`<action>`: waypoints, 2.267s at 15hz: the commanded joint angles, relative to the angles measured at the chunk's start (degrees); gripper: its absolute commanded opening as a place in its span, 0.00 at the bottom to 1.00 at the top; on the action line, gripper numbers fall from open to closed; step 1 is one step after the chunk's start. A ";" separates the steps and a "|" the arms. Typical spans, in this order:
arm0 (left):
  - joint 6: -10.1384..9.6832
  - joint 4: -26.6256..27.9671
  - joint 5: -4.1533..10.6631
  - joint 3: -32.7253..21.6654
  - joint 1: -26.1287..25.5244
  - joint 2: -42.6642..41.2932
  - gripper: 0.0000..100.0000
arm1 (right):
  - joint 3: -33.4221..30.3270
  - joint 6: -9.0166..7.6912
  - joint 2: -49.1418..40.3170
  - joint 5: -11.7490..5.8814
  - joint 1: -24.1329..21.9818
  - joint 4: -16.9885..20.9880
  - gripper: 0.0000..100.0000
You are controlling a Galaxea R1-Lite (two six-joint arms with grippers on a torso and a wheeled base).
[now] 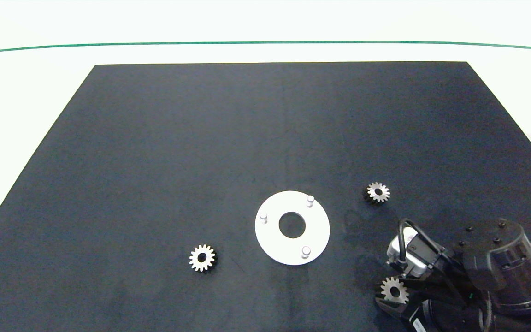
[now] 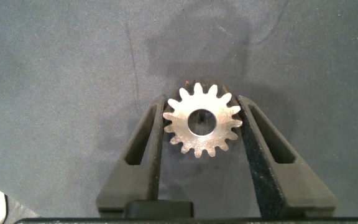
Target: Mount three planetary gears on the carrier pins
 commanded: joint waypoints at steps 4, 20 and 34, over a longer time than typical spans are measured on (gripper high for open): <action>0.02 0.11 -0.01 -0.02 -0.02 -0.08 1.00 | 0.09 -0.05 -0.11 -0.03 -0.08 -0.08 0.33; 0.02 0.20 -0.01 -0.02 -0.02 0.18 1.00 | -9.32 -2.60 -5.91 -2.93 4.57 5.72 0.25; 0.11 0.20 -0.01 -0.90 0.06 0.53 1.00 | -26.72 -2.60 7.98 -6.27 12.57 15.74 0.25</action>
